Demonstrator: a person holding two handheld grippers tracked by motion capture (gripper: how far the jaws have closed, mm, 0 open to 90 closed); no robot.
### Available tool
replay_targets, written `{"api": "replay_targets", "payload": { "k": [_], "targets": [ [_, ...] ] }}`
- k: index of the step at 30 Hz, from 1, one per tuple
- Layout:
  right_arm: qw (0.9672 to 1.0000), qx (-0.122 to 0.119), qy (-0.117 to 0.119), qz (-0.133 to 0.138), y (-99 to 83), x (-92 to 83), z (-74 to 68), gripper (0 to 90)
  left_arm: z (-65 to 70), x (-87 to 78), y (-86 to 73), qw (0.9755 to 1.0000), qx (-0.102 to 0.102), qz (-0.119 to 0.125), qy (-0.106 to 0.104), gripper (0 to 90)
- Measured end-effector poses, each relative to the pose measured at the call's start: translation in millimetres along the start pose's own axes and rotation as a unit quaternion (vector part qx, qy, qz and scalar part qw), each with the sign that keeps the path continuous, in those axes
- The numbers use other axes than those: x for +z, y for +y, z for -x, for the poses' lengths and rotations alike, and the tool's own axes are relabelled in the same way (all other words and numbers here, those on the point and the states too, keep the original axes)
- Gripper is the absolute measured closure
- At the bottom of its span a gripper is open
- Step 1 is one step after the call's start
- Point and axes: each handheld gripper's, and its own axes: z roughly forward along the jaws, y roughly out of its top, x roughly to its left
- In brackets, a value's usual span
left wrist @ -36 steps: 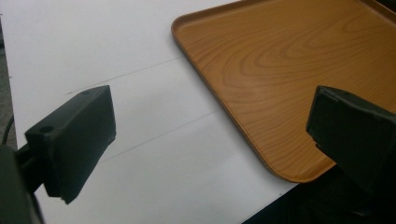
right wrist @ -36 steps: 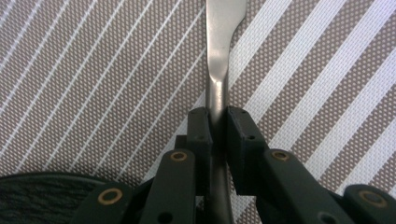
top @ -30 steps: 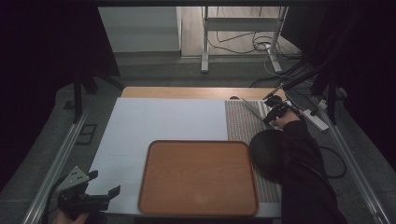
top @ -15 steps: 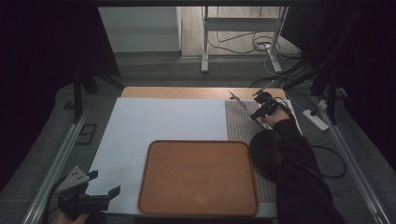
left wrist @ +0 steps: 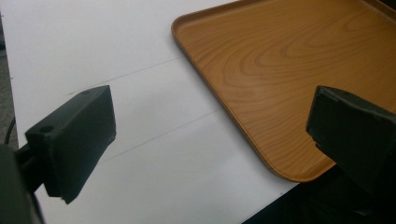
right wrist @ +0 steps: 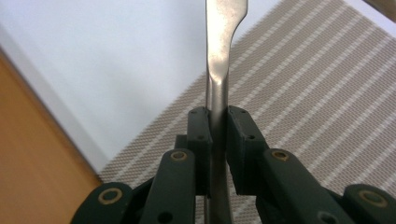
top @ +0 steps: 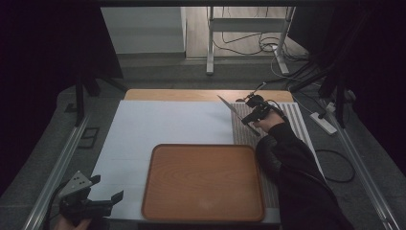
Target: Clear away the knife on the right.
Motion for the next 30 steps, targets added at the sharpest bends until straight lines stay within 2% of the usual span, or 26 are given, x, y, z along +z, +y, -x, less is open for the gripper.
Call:
{"api": "replay_targets", "payload": {
  "k": [11, 25, 30],
  "targets": [
    [0.9996, -0.019, 0.021, -0.005, -2.6, -1.8, -33.0, 80.5, 0.0, -0.2, 0.0, 1.0, -0.001, 0.0, 0.0, 2.5],
    [0.9982, -0.044, 0.036, -0.016, -20.3, -10.8, -76.7, 80.5, 0.1, -0.2, 0.0, 1.0, -0.001, 0.001, 0.0, 2.4],
    [0.9972, -0.06, 0.04, -0.021, -27.6, -12.9, -91.9, 80.5, 0.1, -0.3, 0.0, 1.0, -0.001, 0.001, 0.001, 2.4]
  ]
}}
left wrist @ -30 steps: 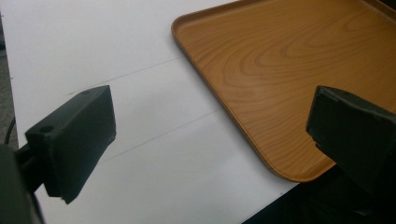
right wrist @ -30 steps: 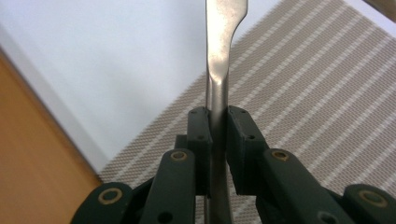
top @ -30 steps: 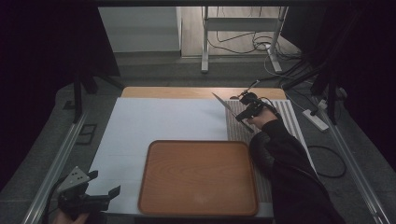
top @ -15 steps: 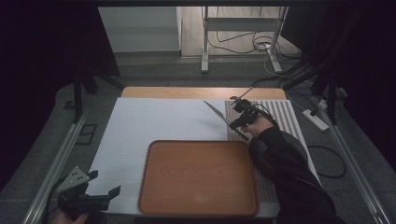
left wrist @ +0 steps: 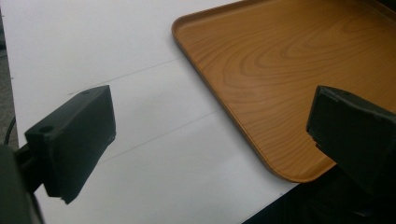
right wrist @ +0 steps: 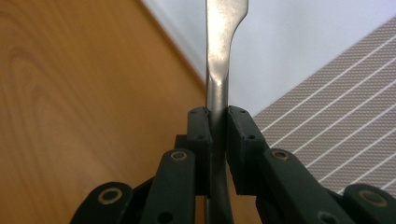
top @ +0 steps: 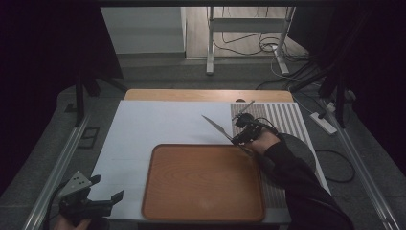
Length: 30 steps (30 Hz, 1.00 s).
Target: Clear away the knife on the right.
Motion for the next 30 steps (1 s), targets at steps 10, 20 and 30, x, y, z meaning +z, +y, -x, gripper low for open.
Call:
{"api": "replay_targets", "payload": {
  "k": [10, 20, 30],
  "targets": [
    [0.9998, -0.016, 0.009, -0.011, -19.7, -3.4, -34.2, 80.5, 0.5, 0.1, 0.1, 1.0, 0.002, 0.0, 0.001, 2.4],
    [0.9986, -0.034, 0.019, -0.037, -42.3, -1.9, -73.2, 80.4, 0.6, 0.0, 0.1, 1.0, 0.002, 0.0, 0.001, 2.4],
    [0.9966, -0.031, 0.014, -0.075, -64.5, 4.3, -97.9, 80.4, 1.0, 0.0, 0.1, 1.0, 0.004, 0.0, 0.002, 2.4]
  ]
}}
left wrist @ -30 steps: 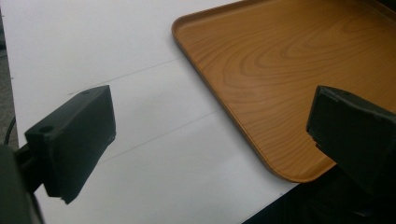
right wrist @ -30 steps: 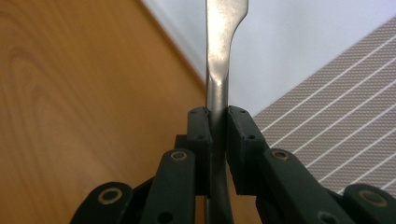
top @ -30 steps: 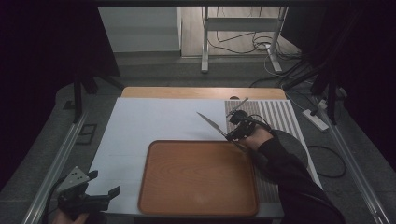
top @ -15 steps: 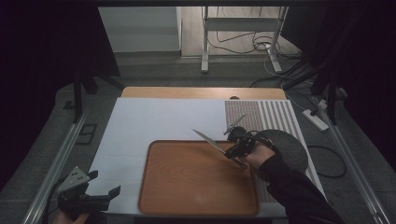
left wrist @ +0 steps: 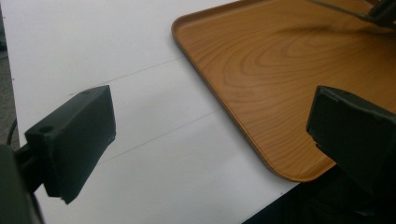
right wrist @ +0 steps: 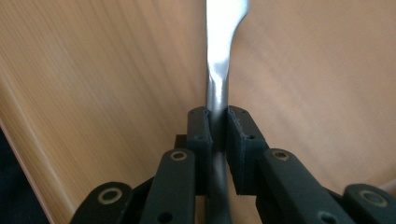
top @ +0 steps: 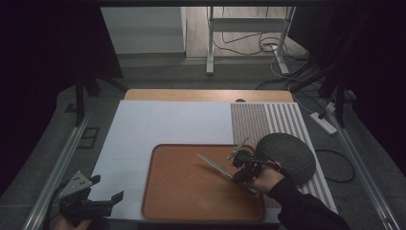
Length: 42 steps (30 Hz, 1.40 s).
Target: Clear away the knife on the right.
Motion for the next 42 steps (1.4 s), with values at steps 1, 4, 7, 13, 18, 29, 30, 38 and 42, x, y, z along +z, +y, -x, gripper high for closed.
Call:
{"api": "replay_targets", "payload": {
  "k": [1, 4, 7, 13, 18, 29, 30, 38, 42],
  "targets": [
    [1.0, -0.003, -0.005, -0.007, -1.6, 1.5, -2.1, 80.4, 0.1, 0.0, 0.0, 1.0, 0.0, 0.0, 0.0, 2.4],
    [0.9995, -0.012, -0.016, -0.025, -5.0, 8.0, -7.5, 80.3, 0.5, 0.2, 0.2, 1.0, 0.002, -0.001, 0.001, 2.4],
    [0.9992, -0.015, -0.012, -0.034, -5.2, 9.3, -8.7, 79.4, 0.5, 0.3, 0.2, 1.0, 0.002, -0.002, 0.001, 2.4],
    [0.9993, -0.03, 0.005, 0.021, 5.6, -0.2, -6.8, 73.6, 0.9, 1.2, 0.9, 1.0, 0.003, -0.006, 0.002, 2.4],
    [0.9942, -0.091, 0.035, 0.044, 34.9, 7.8, -20.6, 90.0, 1.2, 1.5, 0.8, 1.0, 0.005, -0.007, 0.002, 2.4],
    [0.9921, -0.121, -0.002, 0.033, 62.6, 41.0, -18.4, 90.0, 1.2, 1.5, 0.6, 1.0, 0.006, -0.007, 0.002, 2.4],
    [0.9927, -0.116, -0.007, 0.03, 61.5, 39.7, -14.3, 90.0, 1.2, 1.5, 0.6, 1.0, 0.006, -0.007, 0.002, 2.4],
    [0.9981, -0.049, -0.028, 0.027, 42.9, 27.5, 21.5, 90.0, 1.5, 1.6, 0.9, 0.9999, 0.007, -0.008, 0.003, 2.4],
    [0.9989, -0.029, -0.025, 0.027, 32.2, 22.3, 32.7, 90.0, 1.6, 1.6, 0.8, 0.9999, 0.007, -0.008, 0.003, 2.4]
  ]
}}
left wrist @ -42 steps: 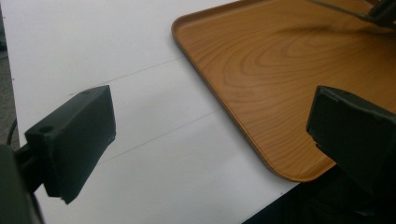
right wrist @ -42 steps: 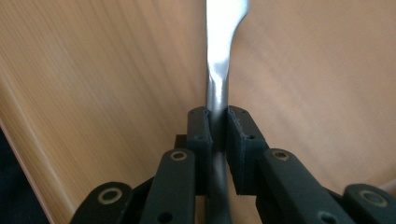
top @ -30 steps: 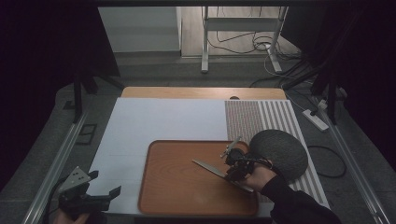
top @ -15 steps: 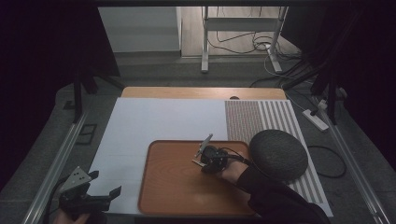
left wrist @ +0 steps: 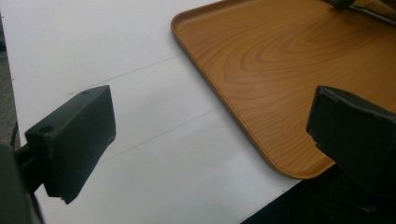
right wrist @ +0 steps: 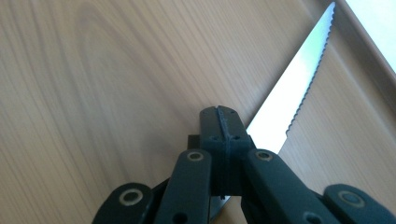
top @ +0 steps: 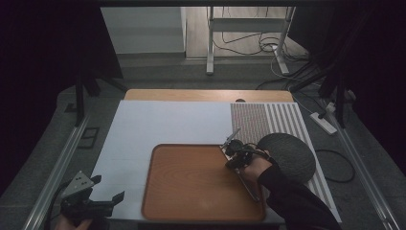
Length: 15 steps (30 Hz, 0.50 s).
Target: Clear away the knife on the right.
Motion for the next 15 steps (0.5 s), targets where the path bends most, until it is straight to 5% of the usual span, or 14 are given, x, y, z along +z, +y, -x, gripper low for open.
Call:
{"api": "replay_targets", "payload": {
  "k": [15],
  "targets": [
    [0.999, 0.043, -0.004, -0.015, -31.7, -15.0, 14.1, 90.0, 0.1, -0.1, 0.0, 1.0, 0.0, 0.0, 0.0, 2.5]
  ]
}}
